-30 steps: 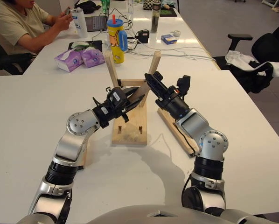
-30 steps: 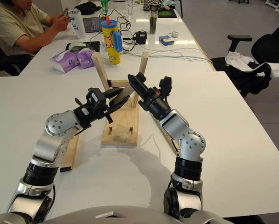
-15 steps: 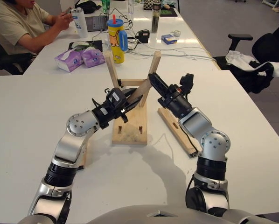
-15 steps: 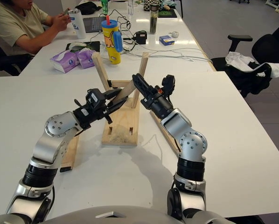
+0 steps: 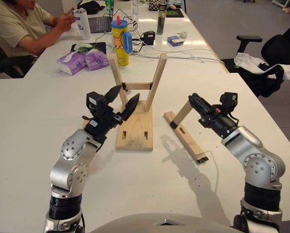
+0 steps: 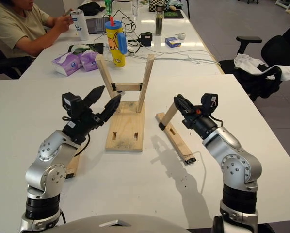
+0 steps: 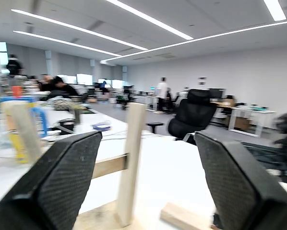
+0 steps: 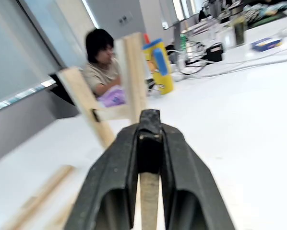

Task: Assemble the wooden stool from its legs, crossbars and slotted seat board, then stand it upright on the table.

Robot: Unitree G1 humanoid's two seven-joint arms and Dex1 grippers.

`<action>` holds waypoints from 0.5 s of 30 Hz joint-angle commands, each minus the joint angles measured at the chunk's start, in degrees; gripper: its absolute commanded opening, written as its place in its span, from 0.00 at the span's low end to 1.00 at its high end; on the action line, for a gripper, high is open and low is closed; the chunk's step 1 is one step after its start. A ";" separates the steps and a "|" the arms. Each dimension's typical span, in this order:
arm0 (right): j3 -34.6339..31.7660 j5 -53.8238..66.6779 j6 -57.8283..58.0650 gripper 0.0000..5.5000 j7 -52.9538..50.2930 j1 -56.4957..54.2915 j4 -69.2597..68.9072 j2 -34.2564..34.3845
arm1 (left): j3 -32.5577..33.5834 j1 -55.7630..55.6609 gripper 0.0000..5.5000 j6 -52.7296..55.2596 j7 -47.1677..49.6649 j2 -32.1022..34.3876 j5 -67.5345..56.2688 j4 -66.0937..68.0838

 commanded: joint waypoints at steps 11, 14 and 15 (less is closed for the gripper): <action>3.49 -12.63 -12.61 0.08 3.48 4.40 7.09 2.81 | -3.25 -0.52 0.64 -2.46 -0.80 -0.89 3.03 5.82; 3.09 -12.78 -12.66 0.08 3.78 5.06 7.01 3.00 | -2.70 -0.56 0.64 -2.15 -1.22 -0.44 2.60 6.28; 3.37 -13.15 -12.77 0.08 3.99 5.22 7.23 2.89 | -2.60 -0.58 0.64 -2.06 -1.29 -0.31 2.50 6.36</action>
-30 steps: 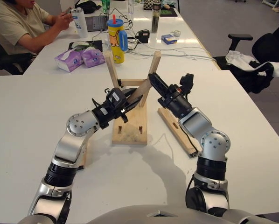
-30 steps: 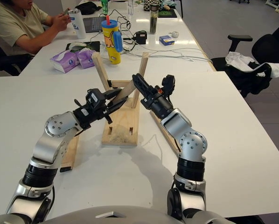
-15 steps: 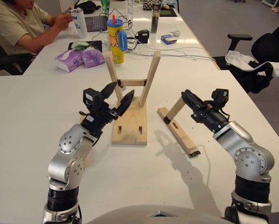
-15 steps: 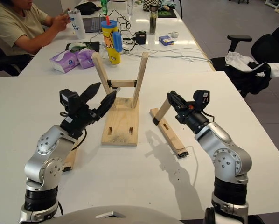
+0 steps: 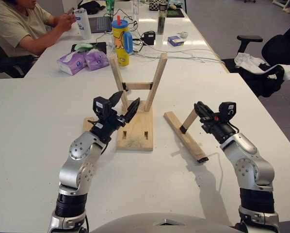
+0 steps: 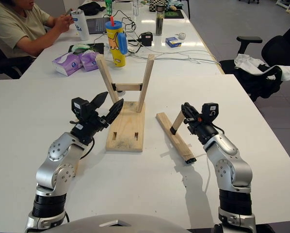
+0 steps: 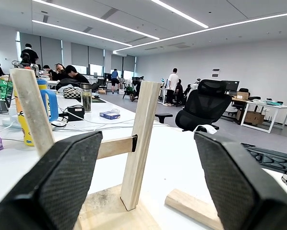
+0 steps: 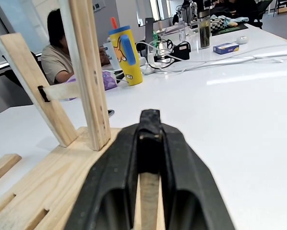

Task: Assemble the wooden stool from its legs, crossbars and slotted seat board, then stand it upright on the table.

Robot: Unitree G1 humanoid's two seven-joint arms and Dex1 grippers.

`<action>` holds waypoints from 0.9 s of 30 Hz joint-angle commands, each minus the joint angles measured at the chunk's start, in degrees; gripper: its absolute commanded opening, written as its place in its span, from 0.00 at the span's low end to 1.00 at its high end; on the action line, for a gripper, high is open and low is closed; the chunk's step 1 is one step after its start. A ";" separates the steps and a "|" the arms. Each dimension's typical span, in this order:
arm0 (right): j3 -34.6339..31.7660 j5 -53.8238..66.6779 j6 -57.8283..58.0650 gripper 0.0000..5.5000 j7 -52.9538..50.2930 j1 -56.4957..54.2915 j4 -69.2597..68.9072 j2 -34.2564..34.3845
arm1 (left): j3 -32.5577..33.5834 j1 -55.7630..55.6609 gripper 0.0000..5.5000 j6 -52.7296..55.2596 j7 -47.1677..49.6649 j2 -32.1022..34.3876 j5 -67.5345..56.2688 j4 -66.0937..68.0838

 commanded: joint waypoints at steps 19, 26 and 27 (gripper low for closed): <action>2.98 -5.14 -5.63 0.08 0.55 -1.60 4.92 3.66 | 1.26 -2.07 0.64 1.16 -0.97 0.80 -0.49 1.92; 2.28 -4.00 -3.60 0.08 -0.03 -3.69 2.72 3.46 | 0.81 -1.26 0.64 0.92 -0.44 0.16 -0.14 1.33; 2.20 -3.87 -3.46 0.08 -0.09 -3.91 2.70 3.62 | 0.72 -1.18 0.64 0.91 -0.38 0.09 -0.09 1.25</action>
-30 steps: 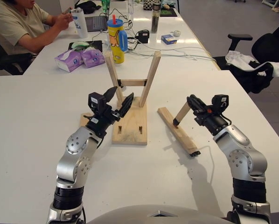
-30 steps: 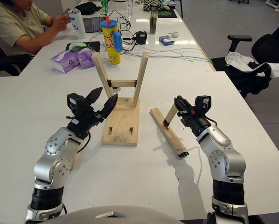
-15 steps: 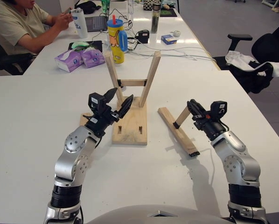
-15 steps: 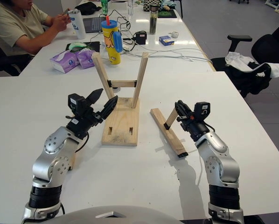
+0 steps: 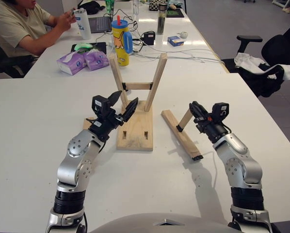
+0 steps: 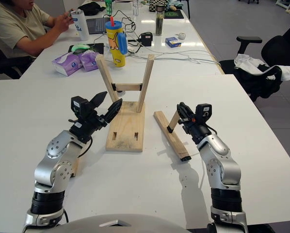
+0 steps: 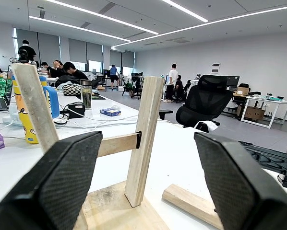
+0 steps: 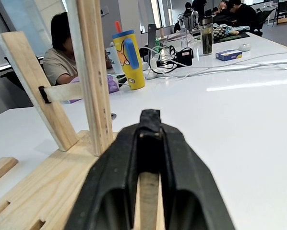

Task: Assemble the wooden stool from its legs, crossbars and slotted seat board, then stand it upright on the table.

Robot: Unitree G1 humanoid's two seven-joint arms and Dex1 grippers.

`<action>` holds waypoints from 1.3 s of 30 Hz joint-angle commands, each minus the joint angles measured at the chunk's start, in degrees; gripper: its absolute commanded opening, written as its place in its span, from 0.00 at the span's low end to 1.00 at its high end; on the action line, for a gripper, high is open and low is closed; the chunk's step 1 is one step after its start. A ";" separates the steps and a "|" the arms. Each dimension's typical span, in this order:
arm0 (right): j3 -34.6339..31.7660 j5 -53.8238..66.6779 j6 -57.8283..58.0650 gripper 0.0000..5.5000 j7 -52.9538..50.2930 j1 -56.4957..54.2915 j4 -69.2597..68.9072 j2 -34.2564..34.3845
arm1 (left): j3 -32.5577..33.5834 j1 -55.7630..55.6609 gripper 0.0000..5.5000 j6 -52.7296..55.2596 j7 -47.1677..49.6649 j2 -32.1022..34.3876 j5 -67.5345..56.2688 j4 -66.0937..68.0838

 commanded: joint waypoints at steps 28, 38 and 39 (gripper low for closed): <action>-0.12 -2.13 0.34 0.08 -0.65 0.36 0.90 0.79 | -0.22 -0.10 0.64 0.14 0.15 -0.21 0.11 0.18; 3.66 -7.27 -4.92 0.08 -0.23 5.27 2.68 1.35 | -0.57 0.31 0.64 0.21 -0.42 0.33 0.34 -0.13; 5.16 -8.85 -6.28 0.08 -0.32 6.35 2.65 1.49 | -0.53 0.44 0.64 0.33 -0.31 0.26 0.24 -0.30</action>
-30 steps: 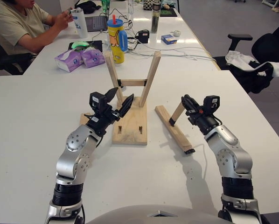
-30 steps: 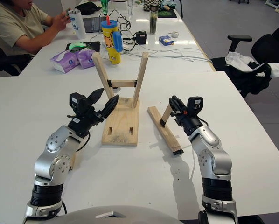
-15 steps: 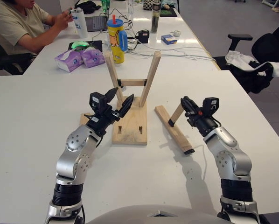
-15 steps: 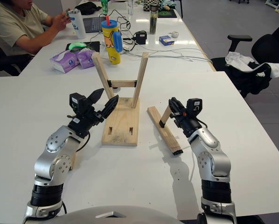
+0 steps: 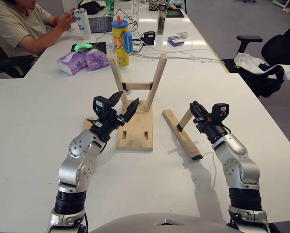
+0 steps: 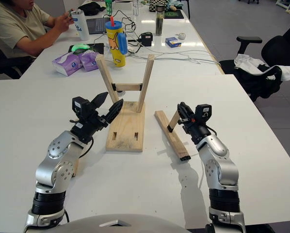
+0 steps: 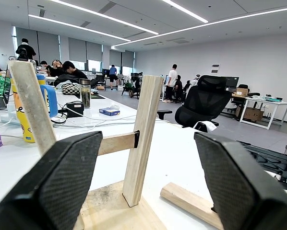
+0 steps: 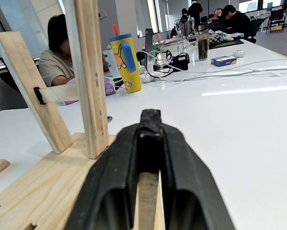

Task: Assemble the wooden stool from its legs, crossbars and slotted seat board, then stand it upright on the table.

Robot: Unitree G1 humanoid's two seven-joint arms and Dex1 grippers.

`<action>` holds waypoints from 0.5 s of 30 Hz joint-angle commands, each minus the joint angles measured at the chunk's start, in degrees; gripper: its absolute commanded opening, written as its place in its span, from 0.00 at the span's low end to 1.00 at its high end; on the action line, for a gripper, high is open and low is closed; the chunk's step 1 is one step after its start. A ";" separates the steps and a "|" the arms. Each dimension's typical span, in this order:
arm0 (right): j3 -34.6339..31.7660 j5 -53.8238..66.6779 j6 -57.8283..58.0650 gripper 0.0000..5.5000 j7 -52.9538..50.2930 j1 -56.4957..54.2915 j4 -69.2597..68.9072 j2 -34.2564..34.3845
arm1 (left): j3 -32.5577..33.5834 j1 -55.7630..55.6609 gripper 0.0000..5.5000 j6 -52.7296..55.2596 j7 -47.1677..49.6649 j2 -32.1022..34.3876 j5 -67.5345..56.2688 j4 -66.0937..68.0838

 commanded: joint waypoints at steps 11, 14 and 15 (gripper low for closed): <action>5.51 -8.98 -5.10 0.08 -0.83 7.89 1.02 0.12 | -0.87 0.81 0.64 1.99 -0.05 0.62 -0.35 -1.80; 5.80 -9.16 -4.15 0.08 -1.46 6.63 -1.05 0.11 | -1.03 0.55 0.64 2.31 -0.66 0.76 -0.51 -1.11; 5.68 -9.18 -4.05 0.08 -1.77 6.49 -1.37 0.18 | -1.21 0.39 0.64 2.27 -0.88 0.74 -0.51 -0.77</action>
